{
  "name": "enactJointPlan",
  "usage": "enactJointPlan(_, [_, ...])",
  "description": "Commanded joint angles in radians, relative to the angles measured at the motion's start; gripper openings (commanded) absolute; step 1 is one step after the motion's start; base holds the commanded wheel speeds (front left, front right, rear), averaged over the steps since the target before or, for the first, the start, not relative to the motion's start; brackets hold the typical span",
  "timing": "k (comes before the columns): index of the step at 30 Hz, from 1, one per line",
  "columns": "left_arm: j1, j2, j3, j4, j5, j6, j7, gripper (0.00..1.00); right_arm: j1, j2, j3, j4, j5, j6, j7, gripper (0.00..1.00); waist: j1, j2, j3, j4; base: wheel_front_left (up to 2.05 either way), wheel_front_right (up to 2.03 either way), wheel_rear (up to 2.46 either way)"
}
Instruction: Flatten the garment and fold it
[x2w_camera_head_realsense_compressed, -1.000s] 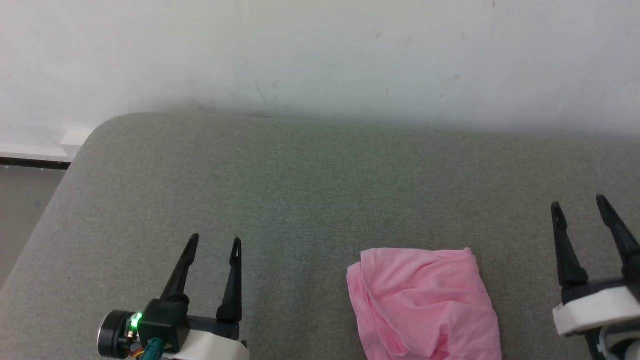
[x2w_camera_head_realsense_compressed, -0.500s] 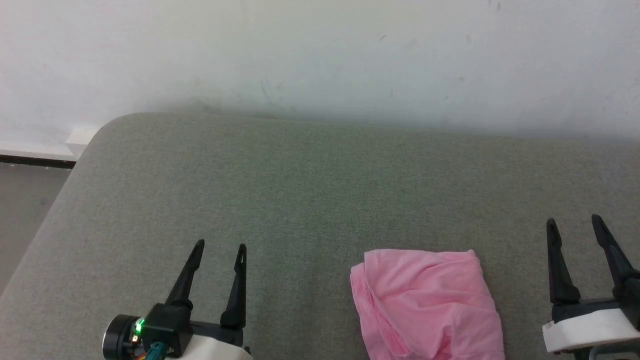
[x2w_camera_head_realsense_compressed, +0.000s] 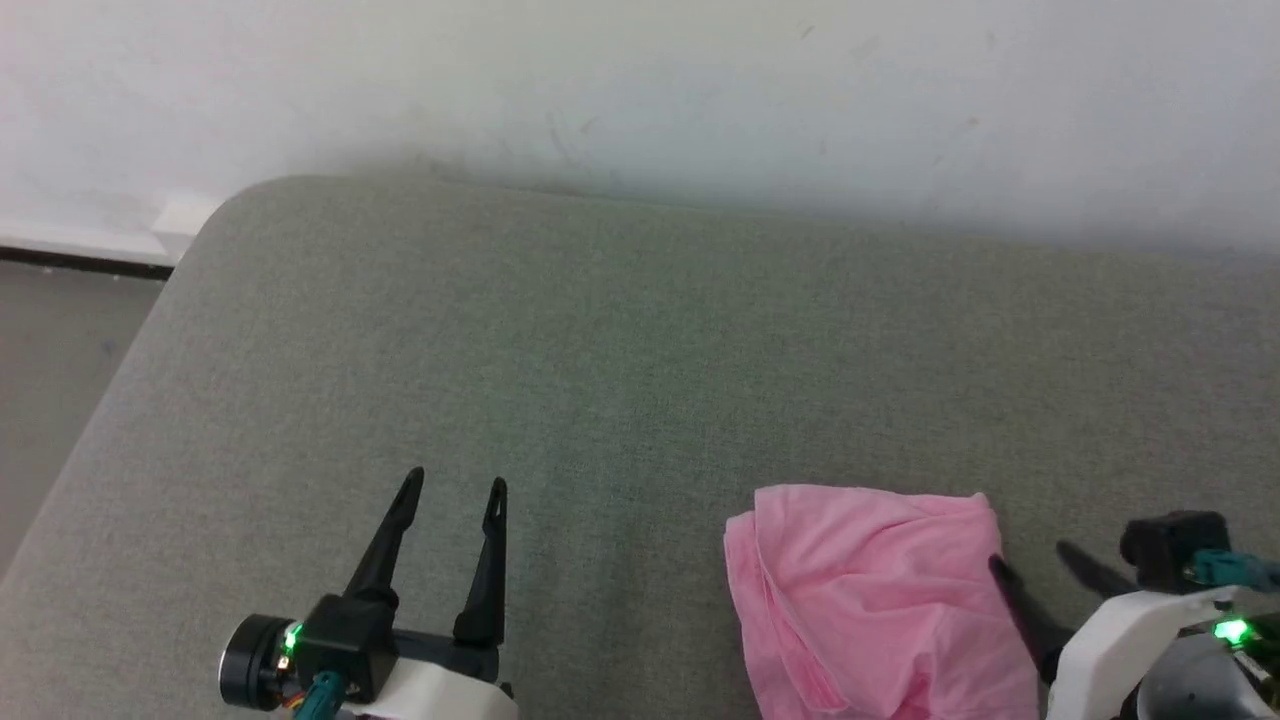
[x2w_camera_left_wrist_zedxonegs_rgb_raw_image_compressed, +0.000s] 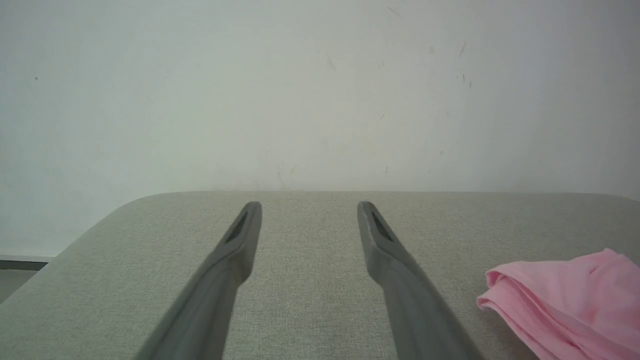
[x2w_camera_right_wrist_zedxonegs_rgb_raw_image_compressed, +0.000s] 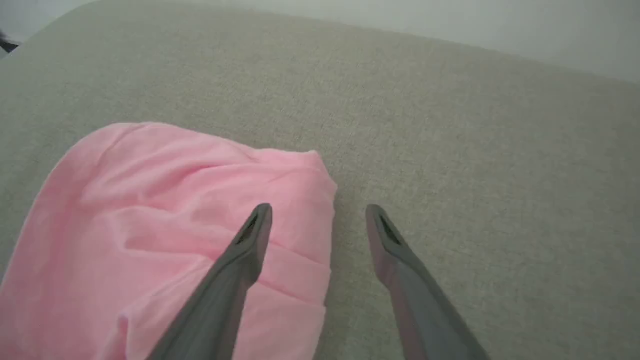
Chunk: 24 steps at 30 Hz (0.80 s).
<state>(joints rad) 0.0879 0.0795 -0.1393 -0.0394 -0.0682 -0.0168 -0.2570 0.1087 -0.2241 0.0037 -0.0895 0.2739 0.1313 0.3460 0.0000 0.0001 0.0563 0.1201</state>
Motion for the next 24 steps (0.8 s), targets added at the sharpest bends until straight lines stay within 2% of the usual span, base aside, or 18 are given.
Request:
enactJointPlan(1, [-0.020, -0.006, -0.002, 0.005, 0.007, -0.006, -0.005, 1.00, -0.004, -0.011, 0.014, -0.003, 0.035, -0.001, 0.059, 1.00, 0.0000, -0.0001, 0.022, 0.017, 0.00, 0.00, 0.00])
enactJointPlan(5, [-0.037, -0.010, -0.009, 0.011, 0.009, -0.011, -0.005, 1.00, -0.012, -0.017, 0.023, 0.018, 0.108, -0.001, 0.239, 1.00, 0.0000, -0.0001, 0.043, 0.038, 0.00, 0.00, 0.00])
enactJointPlan(8, [-0.050, -0.013, -0.014, 0.014, 0.011, -0.012, -0.005, 1.00, -0.019, -0.010, 0.019, 0.058, 0.104, -0.001, 0.325, 1.00, 0.0000, -0.0001, 0.056, 0.054, 0.00, 0.00, 0.00])
enactJointPlan(11, [-0.060, -0.015, -0.017, 0.018, 0.013, -0.013, -0.005, 1.00, -0.030, 0.003, 0.030, 0.109, 0.084, -0.001, 0.366, 1.00, 0.0000, -0.0001, 0.063, 0.067, 0.00, 0.00, 0.00])
enactJointPlan(15, [-0.065, -0.017, -0.017, 0.020, 0.017, -0.013, -0.005, 1.00, -0.052, 0.022, 0.065, 0.174, 0.062, -0.001, 0.361, 0.98, 0.0000, -0.0001, 0.070, 0.075, 0.00, 0.00, 0.00])
enactJointPlan(16, [-0.066, -0.017, -0.017, 0.020, 0.018, -0.013, -0.005, 1.00, -0.058, 0.024, 0.073, 0.186, 0.057, -0.001, 0.354, 0.45, 0.0000, -0.0001, 0.072, 0.074, 0.00, 0.00, 0.00])
enactJointPlan(17, [-0.067, -0.017, -0.017, 0.020, 0.019, -0.013, -0.005, 1.00, -0.066, 0.024, 0.083, 0.194, 0.050, -0.001, 0.343, 0.00, 0.0000, -0.0001, 0.073, 0.072, 0.00, 0.00, 0.00])
enactJointPlan(20, [-0.073, -0.018, -0.018, 0.020, 0.023, -0.013, -0.005, 1.00, -0.097, 0.011, 0.109, 0.204, 0.021, -0.001, 0.304, 0.00, 0.0000, -0.0001, 0.075, 0.053, 0.00, 0.00, 0.00])
enactJointPlan(24, [-0.079, -0.020, -0.025, 0.015, 0.026, -0.012, -0.005, 1.00, -0.158, -0.056, 0.156, 0.184, -0.050, -0.001, 0.261, 0.00, 0.0000, -0.0001, 0.080, -0.002, 0.00, 0.00, 0.00])
